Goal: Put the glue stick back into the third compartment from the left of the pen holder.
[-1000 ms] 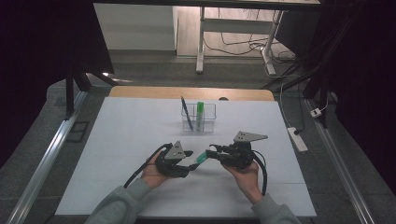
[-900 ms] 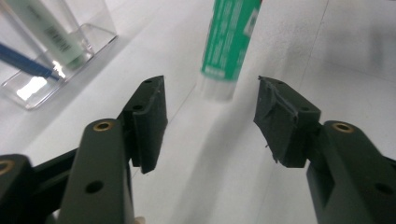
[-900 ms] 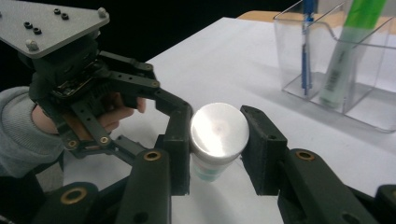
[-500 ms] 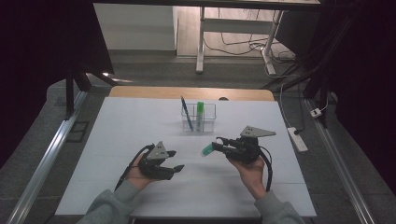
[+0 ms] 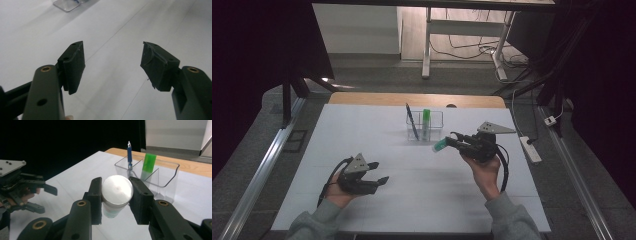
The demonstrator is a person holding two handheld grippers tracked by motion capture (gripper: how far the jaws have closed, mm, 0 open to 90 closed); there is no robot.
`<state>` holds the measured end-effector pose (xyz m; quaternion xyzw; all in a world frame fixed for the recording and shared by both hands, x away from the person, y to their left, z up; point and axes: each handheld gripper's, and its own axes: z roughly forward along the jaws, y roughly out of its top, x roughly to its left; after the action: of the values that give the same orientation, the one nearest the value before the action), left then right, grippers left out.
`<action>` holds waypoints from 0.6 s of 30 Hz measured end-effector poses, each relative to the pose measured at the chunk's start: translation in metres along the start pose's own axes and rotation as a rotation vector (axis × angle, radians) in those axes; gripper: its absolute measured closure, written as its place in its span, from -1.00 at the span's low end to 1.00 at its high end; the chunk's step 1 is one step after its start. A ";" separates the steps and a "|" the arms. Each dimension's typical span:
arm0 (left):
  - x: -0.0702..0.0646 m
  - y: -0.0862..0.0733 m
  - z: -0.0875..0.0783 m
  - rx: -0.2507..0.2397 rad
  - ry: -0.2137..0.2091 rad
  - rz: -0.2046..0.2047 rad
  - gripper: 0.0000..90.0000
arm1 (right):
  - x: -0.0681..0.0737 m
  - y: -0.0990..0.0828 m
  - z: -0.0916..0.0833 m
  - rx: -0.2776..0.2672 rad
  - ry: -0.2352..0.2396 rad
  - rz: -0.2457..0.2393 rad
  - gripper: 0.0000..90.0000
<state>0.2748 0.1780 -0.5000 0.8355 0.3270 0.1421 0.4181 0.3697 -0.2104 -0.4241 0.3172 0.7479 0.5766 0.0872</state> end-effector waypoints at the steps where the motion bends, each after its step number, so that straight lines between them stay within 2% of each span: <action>1: 0.002 -0.002 -0.002 -0.001 0.002 -0.010 -0.22 | -0.001 0.002 0.001 -0.002 -0.003 -0.002 0.43; 6: 0.011 -0.012 -0.013 -0.013 0.022 -0.052 -0.24 | -0.003 0.015 0.006 -0.008 -0.019 -0.010 0.43; 11: 0.017 -0.019 -0.018 -0.006 0.034 -0.078 -0.26 | -0.005 0.029 0.013 -0.007 -0.042 -0.027 0.43; 14: 0.020 -0.022 -0.020 -0.006 0.040 -0.092 -0.26 | -0.009 0.036 0.020 0.004 -0.065 -0.011 0.43; 18: 0.022 -0.025 -0.023 -0.008 0.046 -0.101 -0.27 | -0.018 0.043 0.030 0.017 -0.106 -0.016 0.43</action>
<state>0.2689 0.2174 -0.5064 0.8128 0.3777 0.1411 0.4205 0.4144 -0.1909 -0.3987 0.3422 0.7496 0.5518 0.1287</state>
